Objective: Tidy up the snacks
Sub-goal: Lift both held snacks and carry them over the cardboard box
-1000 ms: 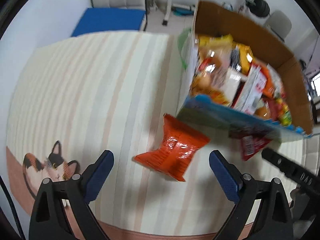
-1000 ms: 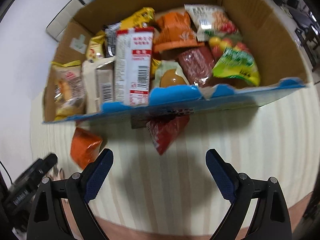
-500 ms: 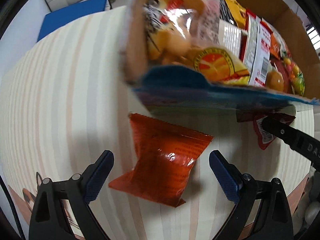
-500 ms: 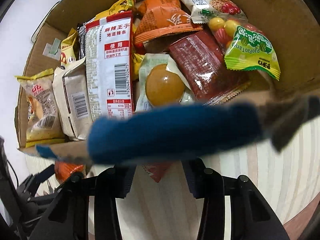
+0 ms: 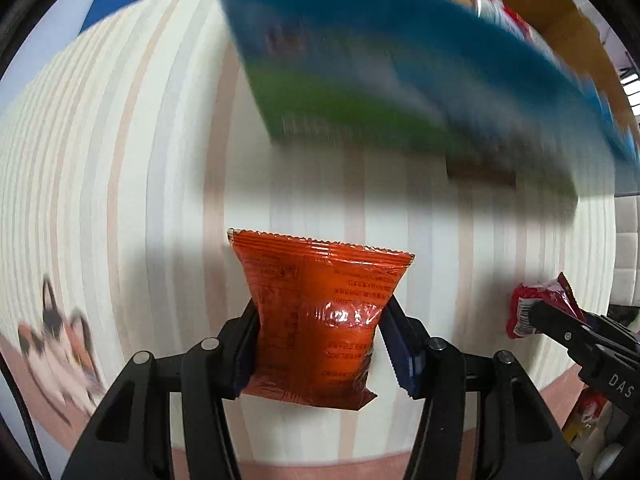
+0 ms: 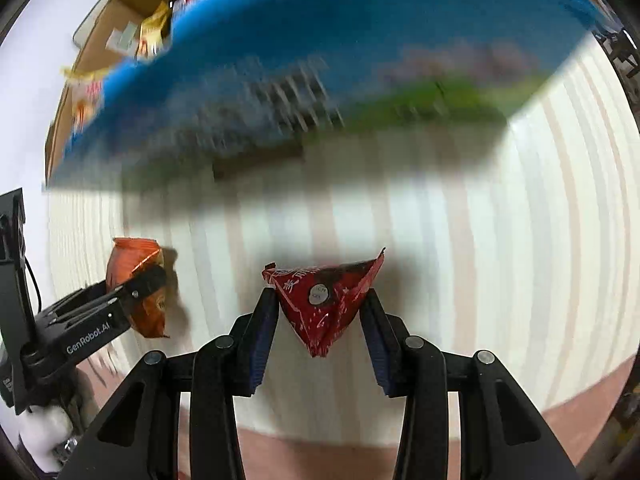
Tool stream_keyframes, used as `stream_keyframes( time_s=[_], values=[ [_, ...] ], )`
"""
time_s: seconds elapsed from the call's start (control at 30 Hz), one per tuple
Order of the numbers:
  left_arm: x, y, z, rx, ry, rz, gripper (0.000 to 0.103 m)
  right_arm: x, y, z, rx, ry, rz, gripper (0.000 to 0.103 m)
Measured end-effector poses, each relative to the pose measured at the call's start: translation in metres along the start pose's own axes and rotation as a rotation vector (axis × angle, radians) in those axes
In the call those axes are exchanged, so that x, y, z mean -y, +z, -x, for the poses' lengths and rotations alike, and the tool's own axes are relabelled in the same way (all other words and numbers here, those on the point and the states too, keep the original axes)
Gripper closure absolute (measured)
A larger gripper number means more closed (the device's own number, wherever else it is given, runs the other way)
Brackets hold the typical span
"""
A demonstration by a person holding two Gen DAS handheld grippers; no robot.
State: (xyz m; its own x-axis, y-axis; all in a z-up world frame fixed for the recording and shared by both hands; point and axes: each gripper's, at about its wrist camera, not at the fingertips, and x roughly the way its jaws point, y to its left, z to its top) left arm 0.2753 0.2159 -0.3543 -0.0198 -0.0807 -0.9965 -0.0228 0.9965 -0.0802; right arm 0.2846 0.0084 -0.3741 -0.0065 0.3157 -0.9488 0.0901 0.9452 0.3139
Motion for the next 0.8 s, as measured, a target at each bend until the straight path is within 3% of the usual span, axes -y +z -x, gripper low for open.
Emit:
stream_keyframes(
  time_s=[0.17,0.3,0.5,0.8],
  values=[
    [0.019,-0.054,-0.008,-0.072,-0.019,0.013,0.05,0.012,-0.037,-0.004,-0.067,-0.061,0.044,0.058],
    [0.031,-0.074,-0.016,-0.072,0.028,-0.02,0.05,0.022,-0.05,-0.012,-0.094,-0.071,0.027,0.058],
    [0.038,-0.077,-0.019,-0.075,0.056,-0.051,0.048,0.045,-0.043,-0.015,-0.083,-0.062,-0.021,0.058],
    [0.062,-0.049,-0.031,-0.071,0.083,-0.072,0.048,0.038,-0.03,-0.009,-0.074,-0.085,-0.011,0.057]
  ],
)
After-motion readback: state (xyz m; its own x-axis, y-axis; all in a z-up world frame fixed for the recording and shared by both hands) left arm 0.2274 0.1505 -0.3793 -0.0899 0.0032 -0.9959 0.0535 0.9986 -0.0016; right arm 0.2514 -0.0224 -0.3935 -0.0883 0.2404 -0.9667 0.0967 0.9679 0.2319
